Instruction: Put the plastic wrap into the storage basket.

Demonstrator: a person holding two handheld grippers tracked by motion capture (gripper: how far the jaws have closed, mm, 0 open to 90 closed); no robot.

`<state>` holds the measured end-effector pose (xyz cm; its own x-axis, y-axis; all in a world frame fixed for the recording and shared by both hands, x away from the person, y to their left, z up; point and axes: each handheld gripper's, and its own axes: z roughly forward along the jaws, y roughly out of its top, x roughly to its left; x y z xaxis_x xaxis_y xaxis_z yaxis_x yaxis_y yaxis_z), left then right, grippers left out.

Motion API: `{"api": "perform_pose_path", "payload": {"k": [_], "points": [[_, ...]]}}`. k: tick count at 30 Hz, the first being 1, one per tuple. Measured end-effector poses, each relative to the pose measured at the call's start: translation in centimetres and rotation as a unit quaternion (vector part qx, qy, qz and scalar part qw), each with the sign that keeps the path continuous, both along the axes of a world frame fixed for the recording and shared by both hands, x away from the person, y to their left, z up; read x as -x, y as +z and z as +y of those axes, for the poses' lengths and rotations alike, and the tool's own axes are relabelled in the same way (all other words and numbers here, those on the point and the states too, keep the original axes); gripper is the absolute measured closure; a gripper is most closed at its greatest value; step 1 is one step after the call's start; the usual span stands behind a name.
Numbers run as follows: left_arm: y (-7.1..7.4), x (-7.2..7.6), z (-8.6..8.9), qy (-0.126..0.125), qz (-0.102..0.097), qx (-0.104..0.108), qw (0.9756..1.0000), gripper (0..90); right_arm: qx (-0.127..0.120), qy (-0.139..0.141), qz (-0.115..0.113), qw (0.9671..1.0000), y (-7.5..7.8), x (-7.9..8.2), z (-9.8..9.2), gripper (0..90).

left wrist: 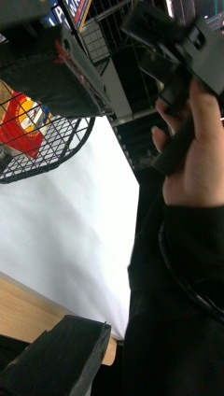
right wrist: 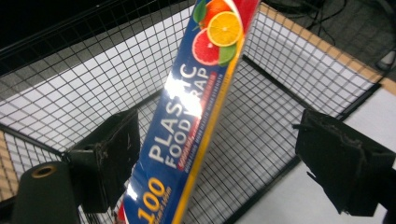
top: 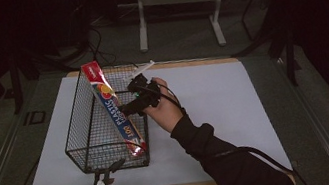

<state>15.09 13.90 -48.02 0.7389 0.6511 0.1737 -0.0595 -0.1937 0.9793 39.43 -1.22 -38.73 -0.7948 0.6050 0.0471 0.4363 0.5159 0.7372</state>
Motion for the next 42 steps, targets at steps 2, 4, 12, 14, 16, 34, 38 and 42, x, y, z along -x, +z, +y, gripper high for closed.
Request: {"api": "perform_pose_path", "payload": {"k": [2,4,12,14,16,34,38,42], "points": [[0.0,0.0,0.0,0.0,0.002,-0.001,1.0,0.3,-0.001,0.002,-0.002,1.0,0.3,0.1,-0.7,13.8],[0.0,-0.1,0.0,-0.001,0.003,-0.002,1.0,0.2,0.007,-0.001,-0.005,1.0,0.3,0.2,-1.3,14.1],[0.0,0.0,0.0,0.0,-0.001,-0.003,1.0,0.3,-0.018,0.002,-0.003,0.9998,0.4,1.0,-4.0,14.0],[0.0,0.1,-0.1,-0.001,-0.001,-0.003,1.0,0.2,-0.025,0.001,-0.005,0.9997,0.1,1.7,-5.5,14.0],[0.0,0.0,-0.1,0.001,0.001,-0.004,1.0,0.2,-0.029,-0.001,-0.008,0.9995,-0.2,2.3,-6.5,14.0],[-0.1,0.0,-0.3,0.003,0.0,-0.011,0.9999,0.2,-0.047,-0.008,-0.02,0.9986,-3.2,6.2,-12.9,14.1],[-0.1,0.0,-0.3,0.003,-0.001,-0.01,0.9999,0.2,-0.052,-0.011,-0.026,0.9982,-4.1,7.0,-14.4,14.1],[-0.1,0.0,-0.3,0.003,0.0,-0.01,0.9999,0.3,-0.053,-0.015,-0.022,0.9982,-4.8,7.4,-15.4,14.1]]}}
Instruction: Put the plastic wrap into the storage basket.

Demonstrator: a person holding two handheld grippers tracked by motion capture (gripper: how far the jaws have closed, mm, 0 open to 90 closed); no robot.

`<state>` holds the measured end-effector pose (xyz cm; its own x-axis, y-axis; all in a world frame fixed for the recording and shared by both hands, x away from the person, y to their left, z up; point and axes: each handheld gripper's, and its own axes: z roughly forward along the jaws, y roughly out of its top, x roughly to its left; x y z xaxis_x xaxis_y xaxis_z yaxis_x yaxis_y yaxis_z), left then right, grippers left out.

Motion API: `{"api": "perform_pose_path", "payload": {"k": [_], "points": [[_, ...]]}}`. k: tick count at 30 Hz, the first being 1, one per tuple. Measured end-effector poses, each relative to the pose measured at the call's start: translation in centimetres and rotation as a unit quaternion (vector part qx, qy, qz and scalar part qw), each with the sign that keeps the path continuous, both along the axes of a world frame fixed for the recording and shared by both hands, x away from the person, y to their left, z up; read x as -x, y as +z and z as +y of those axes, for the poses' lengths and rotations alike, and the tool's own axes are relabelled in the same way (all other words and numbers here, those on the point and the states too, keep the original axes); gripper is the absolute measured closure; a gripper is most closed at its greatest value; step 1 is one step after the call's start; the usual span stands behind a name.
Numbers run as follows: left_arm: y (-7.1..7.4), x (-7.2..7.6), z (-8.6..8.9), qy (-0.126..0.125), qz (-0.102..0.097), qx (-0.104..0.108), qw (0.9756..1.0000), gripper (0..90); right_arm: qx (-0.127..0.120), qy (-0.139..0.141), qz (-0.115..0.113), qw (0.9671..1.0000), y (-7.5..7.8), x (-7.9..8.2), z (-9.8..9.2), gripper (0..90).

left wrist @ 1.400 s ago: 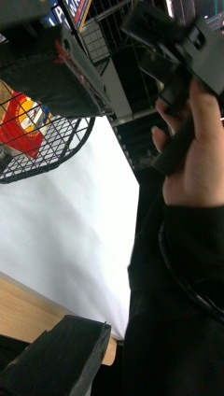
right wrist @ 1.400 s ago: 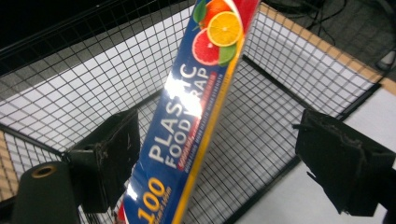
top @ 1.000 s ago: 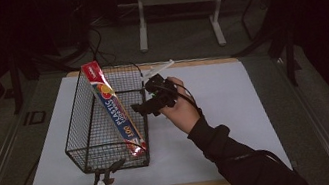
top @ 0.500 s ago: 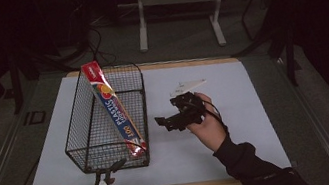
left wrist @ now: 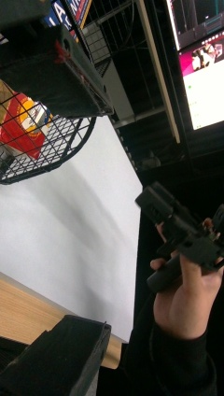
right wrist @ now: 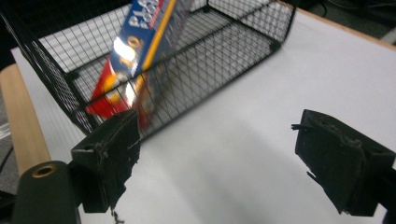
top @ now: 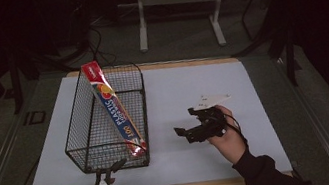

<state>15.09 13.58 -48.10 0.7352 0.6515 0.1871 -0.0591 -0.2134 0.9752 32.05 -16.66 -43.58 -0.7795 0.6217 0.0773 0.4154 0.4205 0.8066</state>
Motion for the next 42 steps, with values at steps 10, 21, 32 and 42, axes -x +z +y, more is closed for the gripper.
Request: {"api": "perform_pose_path", "payload": {"k": [10,21,32,42], "points": [[0.0,0.0,-0.1,-0.001,0.0,-0.004,1.0,0.2,-0.019,-0.01,0.01,0.9997,-3.4,1.9,-3.4,14.0],[0.0,0.1,-0.1,-0.002,0.0,-0.004,1.0,0.2,0.0,-0.038,0.016,0.9991,-5.0,3.1,-5.7,13.3],[0.0,0.0,-0.1,-0.004,0.0,-0.005,1.0,0.3,0.016,-0.063,0.0,0.9979,-5.6,4.1,-7.1,13.3],[0.0,0.0,0.0,-0.007,0.001,-0.004,1.0,0.3,0.026,-0.082,-0.004,0.9963,-6.1,5.1,-7.9,13.4]]}}
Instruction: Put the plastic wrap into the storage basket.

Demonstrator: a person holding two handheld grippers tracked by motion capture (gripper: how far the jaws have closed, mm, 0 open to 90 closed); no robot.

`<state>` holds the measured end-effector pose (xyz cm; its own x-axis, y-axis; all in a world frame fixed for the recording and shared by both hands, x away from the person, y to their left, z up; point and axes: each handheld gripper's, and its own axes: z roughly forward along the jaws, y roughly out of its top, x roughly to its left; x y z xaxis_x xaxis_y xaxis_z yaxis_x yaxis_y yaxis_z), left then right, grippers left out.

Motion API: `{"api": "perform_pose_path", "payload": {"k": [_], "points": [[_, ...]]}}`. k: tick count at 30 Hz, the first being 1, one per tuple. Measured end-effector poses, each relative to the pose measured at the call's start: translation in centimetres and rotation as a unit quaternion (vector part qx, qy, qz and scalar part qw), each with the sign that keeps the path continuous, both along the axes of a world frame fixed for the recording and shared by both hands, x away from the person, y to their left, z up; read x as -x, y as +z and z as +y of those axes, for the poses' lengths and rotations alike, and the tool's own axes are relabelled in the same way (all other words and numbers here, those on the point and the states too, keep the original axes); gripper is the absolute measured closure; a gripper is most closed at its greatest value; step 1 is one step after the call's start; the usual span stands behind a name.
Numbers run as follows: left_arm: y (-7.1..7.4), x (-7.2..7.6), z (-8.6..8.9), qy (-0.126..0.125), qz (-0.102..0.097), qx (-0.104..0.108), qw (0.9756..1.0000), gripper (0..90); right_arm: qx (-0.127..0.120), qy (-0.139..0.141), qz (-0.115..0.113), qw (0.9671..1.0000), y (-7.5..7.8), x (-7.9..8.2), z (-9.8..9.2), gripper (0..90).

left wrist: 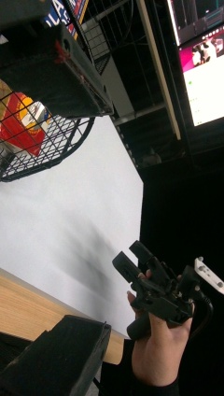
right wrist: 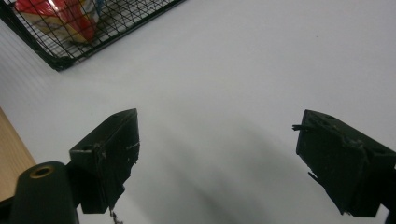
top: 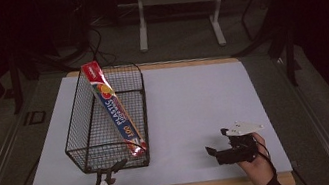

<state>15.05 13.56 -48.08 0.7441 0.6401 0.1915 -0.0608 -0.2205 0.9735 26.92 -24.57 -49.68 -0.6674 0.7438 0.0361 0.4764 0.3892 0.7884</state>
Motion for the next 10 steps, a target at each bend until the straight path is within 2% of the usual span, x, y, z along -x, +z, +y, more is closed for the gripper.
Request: {"api": "perform_pose_path", "payload": {"k": [10], "points": [[-0.04,-0.04,-0.12,-0.003,0.0,-0.002,1.0,0.2,0.021,0.002,0.003,0.9998,-0.97,-0.29,0.29,13.5]]}}
